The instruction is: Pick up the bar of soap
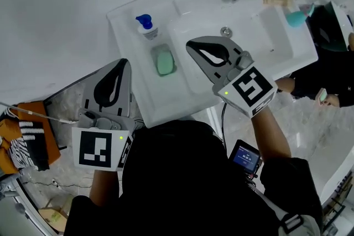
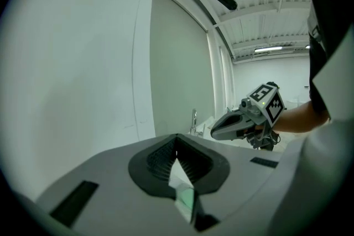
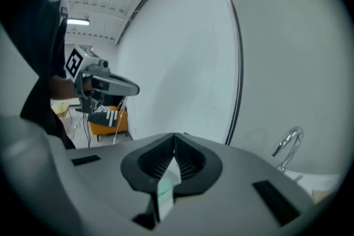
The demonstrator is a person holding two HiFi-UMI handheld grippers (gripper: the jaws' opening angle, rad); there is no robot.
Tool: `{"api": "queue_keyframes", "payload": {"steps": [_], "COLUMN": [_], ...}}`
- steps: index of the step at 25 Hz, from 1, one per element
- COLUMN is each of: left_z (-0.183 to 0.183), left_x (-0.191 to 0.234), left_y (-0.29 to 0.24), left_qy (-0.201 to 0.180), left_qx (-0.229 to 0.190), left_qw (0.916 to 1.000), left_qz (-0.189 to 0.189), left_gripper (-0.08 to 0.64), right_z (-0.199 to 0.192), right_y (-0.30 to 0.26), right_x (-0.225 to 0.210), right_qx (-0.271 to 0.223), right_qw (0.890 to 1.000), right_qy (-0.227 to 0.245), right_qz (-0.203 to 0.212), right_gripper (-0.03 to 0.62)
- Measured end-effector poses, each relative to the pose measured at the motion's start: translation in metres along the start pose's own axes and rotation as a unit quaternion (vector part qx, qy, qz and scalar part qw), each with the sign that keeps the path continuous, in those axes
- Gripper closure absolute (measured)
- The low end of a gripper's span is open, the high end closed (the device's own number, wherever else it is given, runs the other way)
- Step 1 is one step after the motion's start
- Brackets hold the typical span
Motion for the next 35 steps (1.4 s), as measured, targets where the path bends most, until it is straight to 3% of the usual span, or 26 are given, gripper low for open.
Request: {"api": "queue_keyframes", "payload": {"steps": [5, 10, 14, 18, 20, 24, 26, 29, 31, 33, 35], "left_z": [-0.008, -0.010, -0.014, -0.020, -0.022, -0.029, -0.033, -0.038, -0.041, -0.044, -0.045], "left_x": [0.016, 0.031, 0.043, 0.055, 0.061, 0.069, 0.073, 0.077, 0.079, 0.080, 0.079], "left_y": [0.000, 0.002, 0.004, 0.003, 0.004, 0.007, 0.009, 0.011, 0.011, 0.012, 0.012], "left_qy": [0.019, 0.025, 0.030, 0.040, 0.045, 0.060, 0.067, 0.074, 0.078, 0.083, 0.085], "left_qx": [0.001, -0.009, -0.014, -0.014, -0.016, -0.017, -0.015, -0.013, -0.013, -0.011, -0.010], "left_qw": [0.9998, 0.9994, 0.9991, 0.9987, 0.9984, 0.9973, 0.9967, 0.9962, 0.9958, 0.9953, 0.9952], "left_qz": [0.009, 0.023, 0.027, 0.027, 0.030, 0.039, 0.042, 0.045, 0.047, 0.048, 0.048], "left_gripper": [0.552, 0.552, 0.552, 0.552, 0.552, 0.552, 0.552, 0.552, 0.552, 0.552, 0.552], "right_z": [-0.020, -0.044, -0.056, -0.071, -0.081, -0.103, -0.115, -0.136, -0.145, -0.152, -0.164], "right_y": [-0.028, -0.047, -0.063, -0.076, -0.081, -0.089, -0.092, -0.094, -0.096, -0.097, -0.097], "right_x": [0.010, 0.018, 0.024, 0.029, 0.028, 0.027, 0.030, 0.029, 0.027, 0.034, 0.040], "right_qx": [0.066, 0.152, 0.187, 0.230, 0.253, 0.272, 0.277, 0.289, 0.287, 0.278, 0.266], "right_qw": [0.993, 0.970, 0.960, 0.948, 0.949, 0.960, 0.958, 0.952, 0.942, 0.922, 0.906], "right_qy": [0.083, 0.165, 0.171, 0.174, 0.138, 0.001, -0.055, -0.099, -0.172, -0.264, -0.319], "right_qz": [0.056, 0.097, 0.115, 0.134, 0.127, 0.066, 0.039, 0.003, -0.025, -0.047, -0.076], "right_gripper": [0.586, 0.586, 0.584, 0.529, 0.517, 0.480, 0.456, 0.440, 0.434, 0.405, 0.385]}}
Point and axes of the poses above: the fingertips, and each gripper's own axes: y backward along the fingers, x to its left, z out of its top, the point moved 5 cm from there along y, backward along the fingers, and after that the axes turned 12 degrees about -x, right-handed, at the moved point
